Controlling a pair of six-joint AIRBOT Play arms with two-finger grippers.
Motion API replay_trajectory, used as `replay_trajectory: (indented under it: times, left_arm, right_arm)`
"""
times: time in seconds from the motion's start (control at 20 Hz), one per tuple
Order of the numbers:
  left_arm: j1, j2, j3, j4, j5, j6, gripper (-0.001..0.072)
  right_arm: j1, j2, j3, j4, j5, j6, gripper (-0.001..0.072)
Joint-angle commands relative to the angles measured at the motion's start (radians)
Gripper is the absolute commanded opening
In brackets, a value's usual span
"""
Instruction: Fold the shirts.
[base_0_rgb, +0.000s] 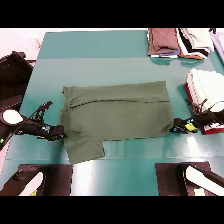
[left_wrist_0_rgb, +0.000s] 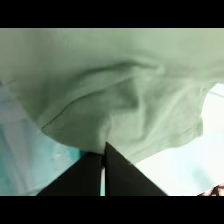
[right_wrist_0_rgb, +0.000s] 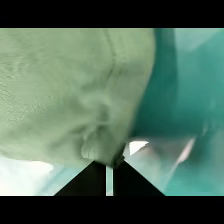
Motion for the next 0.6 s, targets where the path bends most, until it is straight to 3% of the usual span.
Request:
replay_trajectory:
  times: [0.0, 0.25, 0.35, 0.55]
  left_arm:
    - [0.000, 0.094, 0.018, 0.056, -0.089, -0.032, 0.0024]
    - [0.000, 0.252, 0.026, 0.051, -0.228, -0.087, 0.0024]
    - [0.000, 0.231, 0.052, 0.051, -0.159, -0.085, 0.0024]
    - [0.000, 0.039, 0.181, 0.053, 0.029, -0.021, 0.0025]
  right_arm:
    - [0.052, 0.121, 0.029, -0.124, 0.102, 0.014, 0.0022]
    - [0.050, 0.341, 0.029, -0.190, 0.170, 0.053, 0.0021]
    - [0.050, 0.344, 0.046, -0.185, 0.164, 0.052, 0.0020]
    - [0.089, 0.179, 0.197, -0.183, 0.095, 0.053, 0.0020]
